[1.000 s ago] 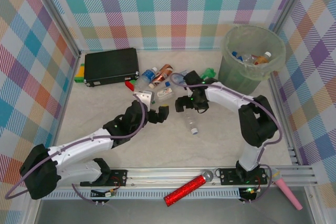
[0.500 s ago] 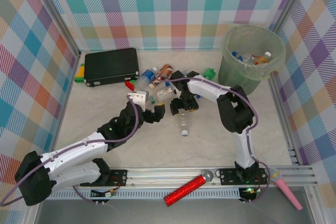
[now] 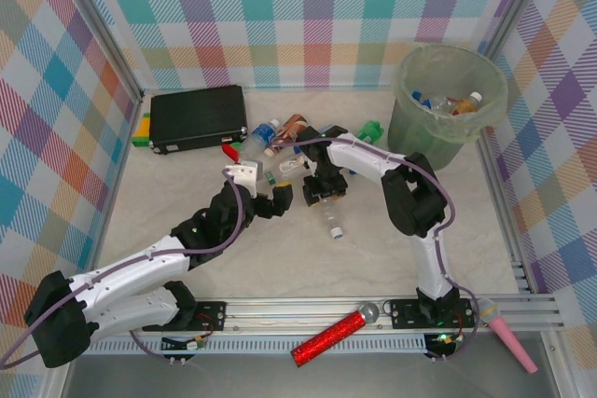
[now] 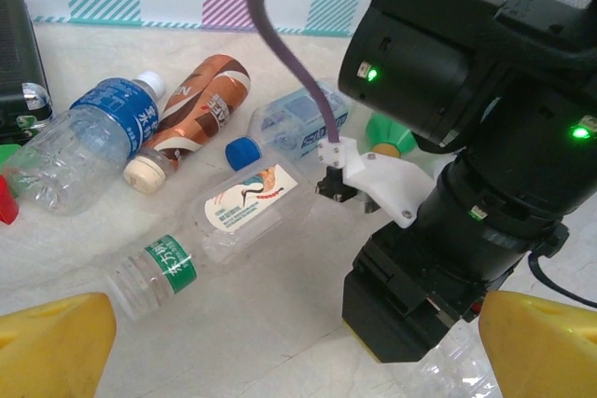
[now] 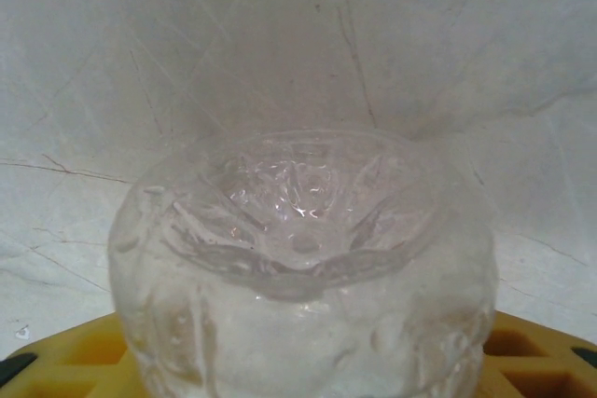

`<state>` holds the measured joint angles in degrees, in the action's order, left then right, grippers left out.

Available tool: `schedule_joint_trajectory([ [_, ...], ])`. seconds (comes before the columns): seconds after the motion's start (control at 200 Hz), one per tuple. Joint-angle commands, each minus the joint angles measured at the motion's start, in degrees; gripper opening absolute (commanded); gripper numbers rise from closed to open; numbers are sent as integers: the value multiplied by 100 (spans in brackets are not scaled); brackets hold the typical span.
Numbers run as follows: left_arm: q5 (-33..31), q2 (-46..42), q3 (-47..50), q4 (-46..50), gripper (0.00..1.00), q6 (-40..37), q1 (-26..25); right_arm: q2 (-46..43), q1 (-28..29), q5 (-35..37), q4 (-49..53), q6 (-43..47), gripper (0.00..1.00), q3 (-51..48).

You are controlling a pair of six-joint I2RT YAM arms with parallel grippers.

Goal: Put the plastic bottles in the bin

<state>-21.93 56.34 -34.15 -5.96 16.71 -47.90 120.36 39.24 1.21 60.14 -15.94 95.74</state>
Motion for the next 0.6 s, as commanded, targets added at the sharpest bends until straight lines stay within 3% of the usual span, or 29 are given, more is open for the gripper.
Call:
schedule_joint_trajectory([
  [0.0, 71, -155, 58, 67, 100, 56, 52, -772, 22, 348, 146, -173, 52, 111],
  [0.235, 101, -211, 108, 38, 100, 63, 50, -2217, -240, 1258, -275, -320, 49, 221],
  [0.595, 208, -262, 145, -19, 100, 127, 45, -3891, -1525, 2514, -1651, 160, 47, 423],
])
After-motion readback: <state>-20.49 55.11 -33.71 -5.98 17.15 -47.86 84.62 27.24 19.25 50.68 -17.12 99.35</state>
